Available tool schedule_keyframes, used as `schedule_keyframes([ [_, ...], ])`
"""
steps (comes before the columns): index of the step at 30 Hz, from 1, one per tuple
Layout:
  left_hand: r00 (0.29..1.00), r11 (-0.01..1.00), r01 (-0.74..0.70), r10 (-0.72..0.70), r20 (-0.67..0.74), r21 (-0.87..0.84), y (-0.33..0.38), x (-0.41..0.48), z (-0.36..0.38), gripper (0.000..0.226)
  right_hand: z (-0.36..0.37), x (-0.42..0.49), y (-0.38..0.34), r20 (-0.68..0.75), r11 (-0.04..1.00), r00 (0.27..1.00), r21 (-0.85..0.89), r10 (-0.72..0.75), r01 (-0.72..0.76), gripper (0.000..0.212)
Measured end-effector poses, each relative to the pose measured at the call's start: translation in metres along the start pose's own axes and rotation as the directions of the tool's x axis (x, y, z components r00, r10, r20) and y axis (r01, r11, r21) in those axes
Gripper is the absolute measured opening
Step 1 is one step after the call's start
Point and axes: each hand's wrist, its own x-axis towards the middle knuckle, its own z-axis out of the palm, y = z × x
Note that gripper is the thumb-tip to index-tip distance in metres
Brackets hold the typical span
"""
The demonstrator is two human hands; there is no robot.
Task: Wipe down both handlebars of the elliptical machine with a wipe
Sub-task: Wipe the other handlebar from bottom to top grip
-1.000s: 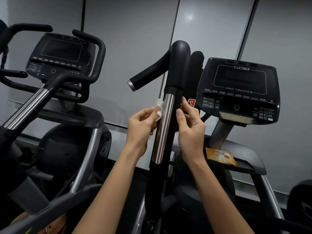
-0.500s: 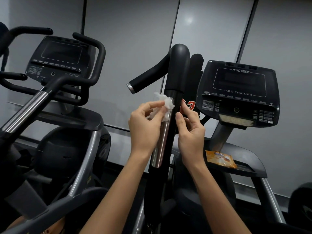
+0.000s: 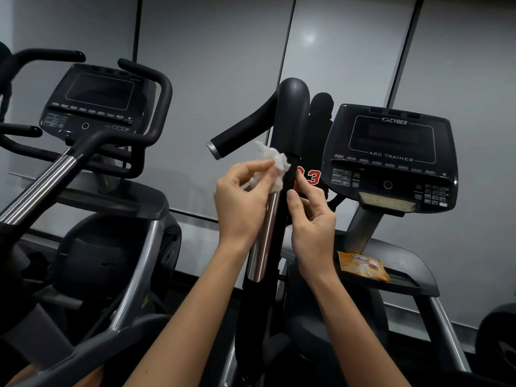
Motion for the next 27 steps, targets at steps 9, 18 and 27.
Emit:
schedule_keyframes([
  [9, 0.630, 0.630, 0.746, -0.562, 0.536, -0.217, -0.020, 0.046, 0.003, 0.039, -0.001, 0.000, -0.003, 0.020, 1.000, 1.000, -0.015, -0.001, 0.001, 0.039],
  [18, 0.793, 0.800, 0.571, -0.478, 0.378, -0.187, -0.009, 0.032, 0.001, 0.027, -0.002, 0.000, -0.002, 0.017, 1.000, 1.000, -0.017, -0.004, 0.004, 0.038],
  [27, 0.973, 0.964, 0.232, -0.230, 0.027, -0.131, 0.003, 0.011, 0.001, 0.006, -0.002, 0.000, -0.003, 0.005, 1.000, 1.000, -0.014, 0.012, -0.012, 0.037],
])
